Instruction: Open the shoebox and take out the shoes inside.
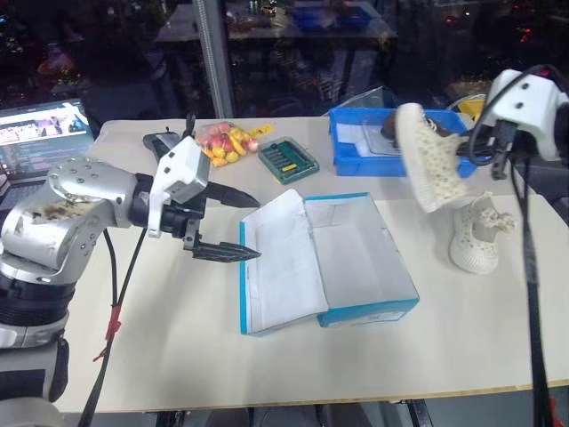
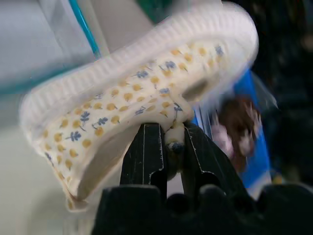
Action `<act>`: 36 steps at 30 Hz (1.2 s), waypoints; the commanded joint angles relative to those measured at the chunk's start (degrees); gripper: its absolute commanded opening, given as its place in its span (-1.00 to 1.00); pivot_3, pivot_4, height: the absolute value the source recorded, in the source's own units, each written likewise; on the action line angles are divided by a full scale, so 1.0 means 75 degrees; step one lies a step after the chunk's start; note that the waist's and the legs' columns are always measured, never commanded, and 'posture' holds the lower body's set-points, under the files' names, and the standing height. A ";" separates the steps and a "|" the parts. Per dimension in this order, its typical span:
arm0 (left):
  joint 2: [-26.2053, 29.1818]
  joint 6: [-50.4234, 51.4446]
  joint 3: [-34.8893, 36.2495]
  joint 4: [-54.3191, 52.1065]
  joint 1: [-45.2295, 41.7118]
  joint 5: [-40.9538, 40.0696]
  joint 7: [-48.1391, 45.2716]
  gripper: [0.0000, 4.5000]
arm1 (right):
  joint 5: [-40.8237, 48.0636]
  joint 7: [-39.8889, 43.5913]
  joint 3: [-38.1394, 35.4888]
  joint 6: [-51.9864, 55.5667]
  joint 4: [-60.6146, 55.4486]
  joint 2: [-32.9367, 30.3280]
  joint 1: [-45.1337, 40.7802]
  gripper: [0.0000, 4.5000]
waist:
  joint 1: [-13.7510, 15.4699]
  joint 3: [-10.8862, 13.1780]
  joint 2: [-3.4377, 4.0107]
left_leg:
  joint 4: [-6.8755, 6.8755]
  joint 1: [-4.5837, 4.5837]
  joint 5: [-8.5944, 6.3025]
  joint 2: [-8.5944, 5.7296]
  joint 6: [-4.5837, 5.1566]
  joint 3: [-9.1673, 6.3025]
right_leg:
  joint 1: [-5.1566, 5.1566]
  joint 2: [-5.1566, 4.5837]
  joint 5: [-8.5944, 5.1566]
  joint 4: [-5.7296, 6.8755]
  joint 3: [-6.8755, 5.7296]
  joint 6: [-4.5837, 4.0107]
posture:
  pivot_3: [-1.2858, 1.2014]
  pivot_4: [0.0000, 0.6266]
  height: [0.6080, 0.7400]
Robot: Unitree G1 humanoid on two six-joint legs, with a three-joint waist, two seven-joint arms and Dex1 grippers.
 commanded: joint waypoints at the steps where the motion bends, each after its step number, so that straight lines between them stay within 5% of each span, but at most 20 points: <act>1: -0.0041 -0.0196 -0.0006 0.0060 -0.0297 0.0084 -0.0099 1.00 | -0.0611 -0.0613 0.0128 -0.0775 0.0527 0.0264 -0.0050 -0.97 | -0.0109 0.0000 0.0000 | 0.0000 0.0009 0.0000 0.0003 0.0000 0.0004 | 0.0002 0.0004 0.0000 0.0002 0.0005 0.0000 | 0.03 -0.52 1.00; 8: -0.0027 -0.0300 -0.0025 0.0090 -0.0284 0.0229 -0.0199 1.00 | -0.1506 -0.1396 0.0897 -0.1933 0.2783 0.1507 -0.0147 -0.97 | -0.0244 0.0002 0.0000 | -0.0008 0.0031 0.0000 0.0002 0.0001 0.0010 | 0.0009 0.0007 0.0003 0.0012 0.0022 -0.0004 | 0.03 -0.52 1.00; 16: 0.0351 0.0040 0.0302 -0.0255 0.0084 0.0039 -0.0032 1.00 | -0.2233 -0.2301 0.1183 -0.2710 0.4699 0.1685 -0.0903 -0.97 | -0.0203 0.0004 -0.0001 | -0.0015 -0.0005 -0.0001 -0.0007 0.0000 0.0003 | -0.0008 -0.0003 0.0029 -0.0005 0.0018 -0.0047 | 0.03 -0.52 1.00; 18: 0.0392 0.0108 0.0351 -0.0330 0.0174 0.0007 0.0020 1.00 | -0.1840 -0.2028 0.0916 -0.2628 0.4516 0.1956 -0.0817 -0.51 | -0.0214 0.0004 -0.0002 | -0.0014 -0.0002 0.0000 -0.0007 -0.0001 0.0001 | -0.0008 -0.0001 0.0029 0.0000 0.0019 -0.0047 | 0.03 -0.52 1.00; 28: 0.0354 -0.0012 0.0267 -0.0175 0.0226 0.0169 0.0104 1.00 | -0.0489 -0.1133 -0.0295 -0.1281 0.3078 0.2110 -0.0548 0.96 | -0.0224 0.0004 -0.0002 | -0.0018 0.0024 0.0000 -0.0005 -0.0001 0.0000 | 0.0008 0.0005 0.0028 0.0011 0.0023 -0.0045 | 0.03 -0.52 1.00; 36: 0.0332 0.0221 0.1044 0.0096 0.0951 -0.0126 0.0574 1.00 | 0.0664 0.0688 -0.1044 0.0721 -0.0076 0.0505 0.0927 0.96 | -0.0062 0.0005 -0.0001 | -0.0021 0.0015 -0.0002 -0.0004 0.0002 -0.0001 | 0.0003 0.0005 0.0016 0.0004 0.0020 -0.0024 | 0.03 -0.52 1.00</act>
